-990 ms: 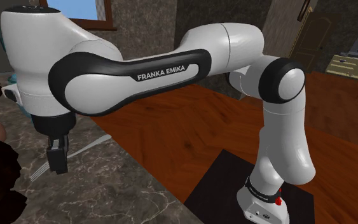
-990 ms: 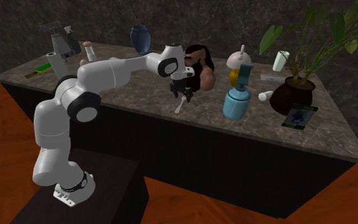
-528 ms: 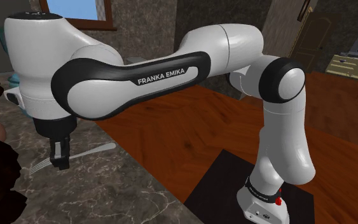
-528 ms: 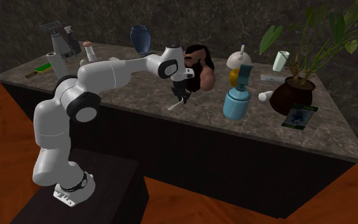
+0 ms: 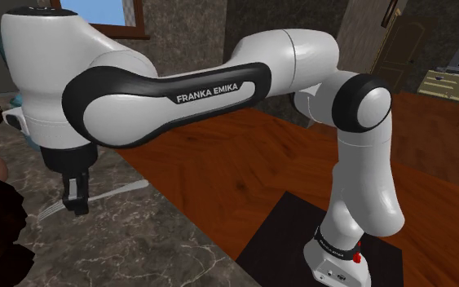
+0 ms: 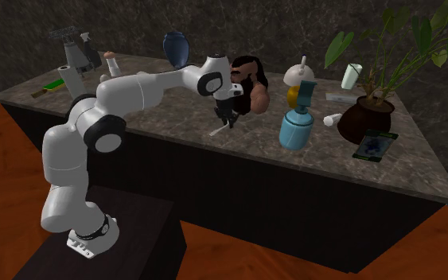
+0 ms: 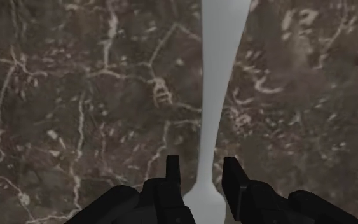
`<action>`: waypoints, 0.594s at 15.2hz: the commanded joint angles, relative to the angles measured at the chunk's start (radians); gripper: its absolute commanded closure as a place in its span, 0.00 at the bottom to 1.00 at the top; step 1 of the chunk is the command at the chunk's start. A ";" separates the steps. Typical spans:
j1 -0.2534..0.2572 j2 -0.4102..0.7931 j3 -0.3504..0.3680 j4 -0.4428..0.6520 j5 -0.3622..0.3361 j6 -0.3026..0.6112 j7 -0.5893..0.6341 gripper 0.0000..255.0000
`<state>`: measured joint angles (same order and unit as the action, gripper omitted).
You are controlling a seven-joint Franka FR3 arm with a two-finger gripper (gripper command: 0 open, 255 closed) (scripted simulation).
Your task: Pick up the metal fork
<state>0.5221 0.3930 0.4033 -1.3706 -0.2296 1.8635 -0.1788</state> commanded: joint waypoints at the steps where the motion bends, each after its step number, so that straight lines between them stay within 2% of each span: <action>1: 0.004 0.004 0.001 0.035 0.000 -0.029 -0.003 1.00; 9: 0.024 0.028 0.002 0.179 -0.006 -0.149 -0.013 1.00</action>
<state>0.5419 0.4166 0.4044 -1.2114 -0.2338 1.7272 -0.1928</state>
